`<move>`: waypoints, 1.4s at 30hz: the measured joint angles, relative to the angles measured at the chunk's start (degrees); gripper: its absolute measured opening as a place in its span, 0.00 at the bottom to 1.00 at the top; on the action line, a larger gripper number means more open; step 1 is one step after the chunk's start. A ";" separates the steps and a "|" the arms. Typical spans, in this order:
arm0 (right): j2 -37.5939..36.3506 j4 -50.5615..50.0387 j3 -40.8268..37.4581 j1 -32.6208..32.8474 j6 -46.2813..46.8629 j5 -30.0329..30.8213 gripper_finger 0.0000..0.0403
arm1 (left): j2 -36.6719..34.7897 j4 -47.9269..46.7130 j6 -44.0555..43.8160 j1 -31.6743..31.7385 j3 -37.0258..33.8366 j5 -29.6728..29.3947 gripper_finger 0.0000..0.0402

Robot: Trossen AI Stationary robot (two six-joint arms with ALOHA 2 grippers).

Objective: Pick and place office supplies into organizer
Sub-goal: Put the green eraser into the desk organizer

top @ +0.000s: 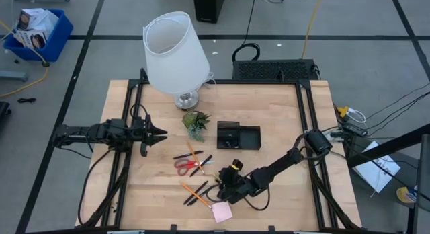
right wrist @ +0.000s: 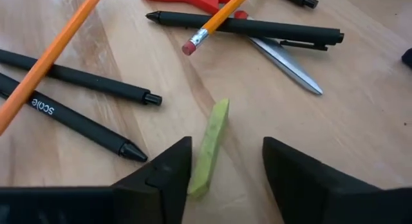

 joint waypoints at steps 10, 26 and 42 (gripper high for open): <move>0.02 0.26 0.00 0.02 -1.99 -0.22 0.22 | 0.00 0.00 0.00 0.00 0.00 0.00 0.27; -1.31 -0.03 -0.07 -0.53 -10.74 0.01 0.05 | 0.00 0.00 0.00 0.00 0.00 0.00 0.27; -7.52 -4.47 -0.07 -4.93 -19.43 2.79 0.06 | 0.00 0.00 0.00 -0.02 0.00 0.00 0.27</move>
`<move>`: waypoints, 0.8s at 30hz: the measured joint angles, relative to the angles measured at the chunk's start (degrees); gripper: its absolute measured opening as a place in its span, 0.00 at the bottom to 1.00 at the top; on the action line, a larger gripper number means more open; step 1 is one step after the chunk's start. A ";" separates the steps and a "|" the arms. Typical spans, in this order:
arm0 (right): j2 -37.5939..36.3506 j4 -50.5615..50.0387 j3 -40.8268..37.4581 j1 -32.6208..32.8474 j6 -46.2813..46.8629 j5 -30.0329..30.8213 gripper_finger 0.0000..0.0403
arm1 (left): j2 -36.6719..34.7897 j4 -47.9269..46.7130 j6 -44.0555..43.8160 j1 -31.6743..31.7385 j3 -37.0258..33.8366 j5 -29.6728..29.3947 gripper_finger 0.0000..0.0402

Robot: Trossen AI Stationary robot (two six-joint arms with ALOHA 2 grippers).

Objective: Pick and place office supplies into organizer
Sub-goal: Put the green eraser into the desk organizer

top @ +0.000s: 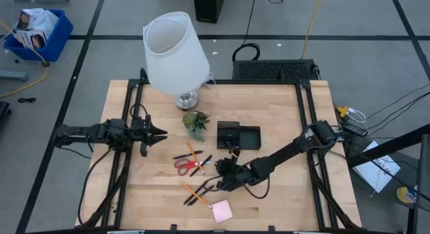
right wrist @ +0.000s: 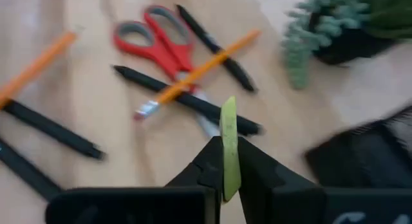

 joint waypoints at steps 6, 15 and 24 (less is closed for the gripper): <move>-4.07 -10.49 0.00 -1.52 0.18 4.60 0.06 | 0.00 -0.01 0.00 0.00 0.00 0.00 0.27; -7.68 -15.29 0.00 -7.02 -3.54 1.47 0.09 | 0.00 0.00 0.00 0.00 0.00 0.00 0.27; -7.62 -13.41 -5.35 -12.77 -2.34 -3.46 0.05 | 0.00 0.02 0.00 0.00 0.00 0.00 0.27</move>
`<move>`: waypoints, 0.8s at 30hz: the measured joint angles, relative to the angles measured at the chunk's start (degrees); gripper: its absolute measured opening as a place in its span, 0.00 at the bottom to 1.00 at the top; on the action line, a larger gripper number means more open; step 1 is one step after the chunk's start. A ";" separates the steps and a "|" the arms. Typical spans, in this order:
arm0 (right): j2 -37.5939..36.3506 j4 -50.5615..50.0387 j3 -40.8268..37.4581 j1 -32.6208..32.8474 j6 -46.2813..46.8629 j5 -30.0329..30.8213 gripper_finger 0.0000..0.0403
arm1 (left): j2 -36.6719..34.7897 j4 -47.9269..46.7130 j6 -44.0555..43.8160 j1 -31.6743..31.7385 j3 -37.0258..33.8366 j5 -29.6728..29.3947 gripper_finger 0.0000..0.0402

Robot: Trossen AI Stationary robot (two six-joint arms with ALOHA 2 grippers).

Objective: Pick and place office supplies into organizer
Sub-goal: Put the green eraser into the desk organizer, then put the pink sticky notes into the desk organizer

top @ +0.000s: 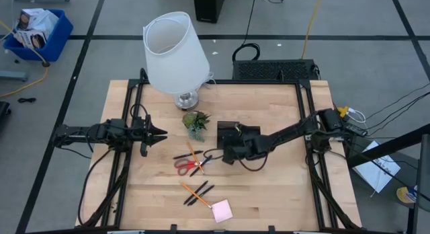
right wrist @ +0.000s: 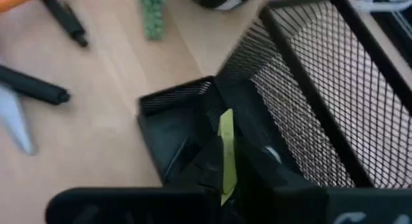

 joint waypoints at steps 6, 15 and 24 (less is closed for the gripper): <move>0.02 10.36 -4.43 -0.84 -2.63 -1.24 0.07 | 0.00 -0.02 -0.01 0.00 0.00 0.00 0.27; -0.04 16.86 -5.64 0.05 -5.50 -0.89 0.23 | 0.00 -0.02 0.00 0.01 0.00 0.00 0.27; -5.36 17.51 -5.64 1.82 -6.39 -2.14 0.37 | 0.00 0.01 0.00 0.02 0.00 0.00 0.27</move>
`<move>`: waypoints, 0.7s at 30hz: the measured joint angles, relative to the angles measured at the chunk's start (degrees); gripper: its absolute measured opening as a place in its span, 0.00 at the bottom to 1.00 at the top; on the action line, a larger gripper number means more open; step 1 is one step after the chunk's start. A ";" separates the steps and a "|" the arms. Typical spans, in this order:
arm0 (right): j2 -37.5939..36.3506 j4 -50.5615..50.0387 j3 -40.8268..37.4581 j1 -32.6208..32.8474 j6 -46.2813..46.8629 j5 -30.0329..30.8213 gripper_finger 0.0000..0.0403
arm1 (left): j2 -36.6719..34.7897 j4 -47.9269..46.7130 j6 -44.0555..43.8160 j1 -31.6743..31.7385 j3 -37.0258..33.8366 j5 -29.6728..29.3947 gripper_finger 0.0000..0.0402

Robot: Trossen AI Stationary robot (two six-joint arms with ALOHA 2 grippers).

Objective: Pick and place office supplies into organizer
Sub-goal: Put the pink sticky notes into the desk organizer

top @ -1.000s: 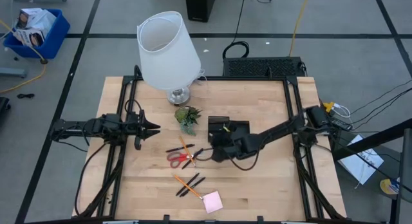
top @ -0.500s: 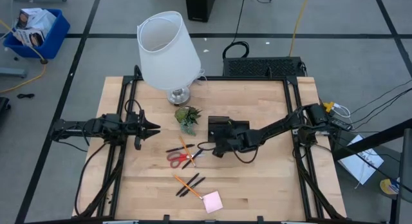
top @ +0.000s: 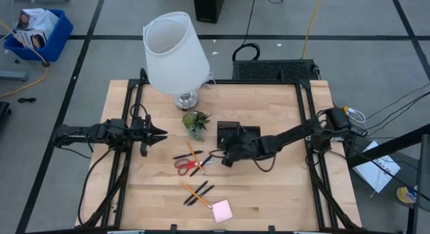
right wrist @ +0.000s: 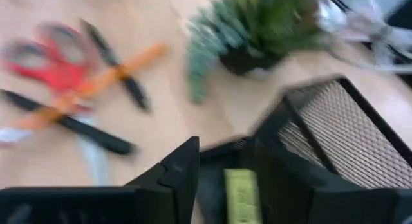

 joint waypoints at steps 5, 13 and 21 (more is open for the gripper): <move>-5.30 0.23 0.04 4.65 4.47 -3.58 0.37 | 0.00 -0.05 0.00 0.00 0.00 0.00 0.27; -6.14 0.70 0.04 13.82 17.55 -10.11 0.35 | 0.00 -0.01 0.00 0.00 0.00 0.00 0.27; -6.11 1.13 0.04 22.26 31.69 -16.15 0.36 | 0.00 -0.01 0.00 0.00 0.00 0.00 0.27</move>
